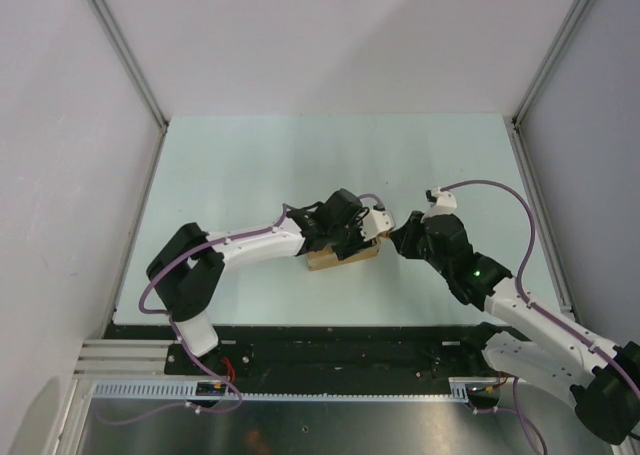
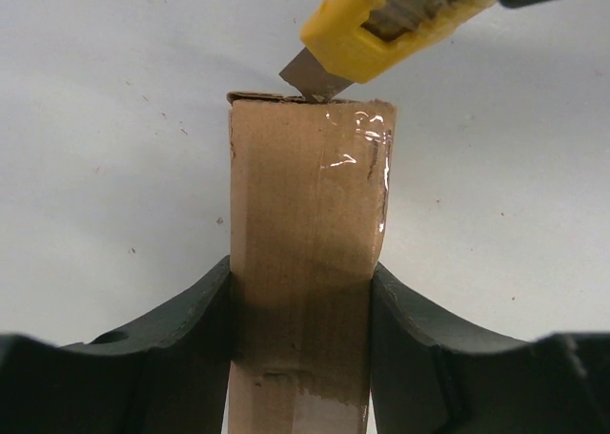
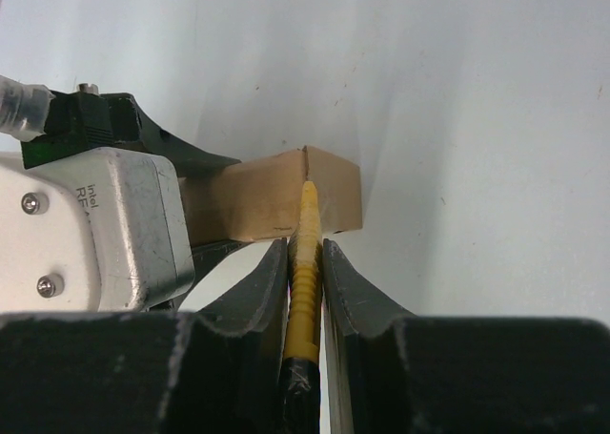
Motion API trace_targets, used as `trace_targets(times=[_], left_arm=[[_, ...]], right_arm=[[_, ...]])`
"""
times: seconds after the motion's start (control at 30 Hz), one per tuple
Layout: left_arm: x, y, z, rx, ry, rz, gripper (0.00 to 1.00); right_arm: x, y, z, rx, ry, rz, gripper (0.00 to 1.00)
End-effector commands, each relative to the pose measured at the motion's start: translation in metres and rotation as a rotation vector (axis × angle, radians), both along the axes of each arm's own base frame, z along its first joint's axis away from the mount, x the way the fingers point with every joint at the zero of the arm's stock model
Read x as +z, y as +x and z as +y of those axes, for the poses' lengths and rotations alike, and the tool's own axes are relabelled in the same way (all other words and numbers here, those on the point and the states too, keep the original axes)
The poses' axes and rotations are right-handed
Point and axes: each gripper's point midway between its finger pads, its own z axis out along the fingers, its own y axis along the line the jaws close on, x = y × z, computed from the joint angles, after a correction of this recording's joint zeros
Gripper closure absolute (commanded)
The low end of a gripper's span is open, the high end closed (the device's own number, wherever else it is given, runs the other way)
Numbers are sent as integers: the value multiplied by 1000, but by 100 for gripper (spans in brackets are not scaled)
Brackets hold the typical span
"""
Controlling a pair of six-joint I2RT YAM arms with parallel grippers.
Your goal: Unpack the express box
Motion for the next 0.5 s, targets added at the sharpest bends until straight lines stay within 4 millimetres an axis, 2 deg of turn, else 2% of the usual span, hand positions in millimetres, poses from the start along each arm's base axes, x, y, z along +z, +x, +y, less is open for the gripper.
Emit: trace_targets(times=[0.0,0.13,0.47], left_arm=[[-17,-3,14,-24,73,-8,64],[-18,0,14,-5,77,-7,65],[-30,6,20,26,106,3,70]], right_arm=[[4,1,7,30,15,-12,100],[-1,-8,9,70,12,21,100],[-35,-48,8,191,-30,221,100]])
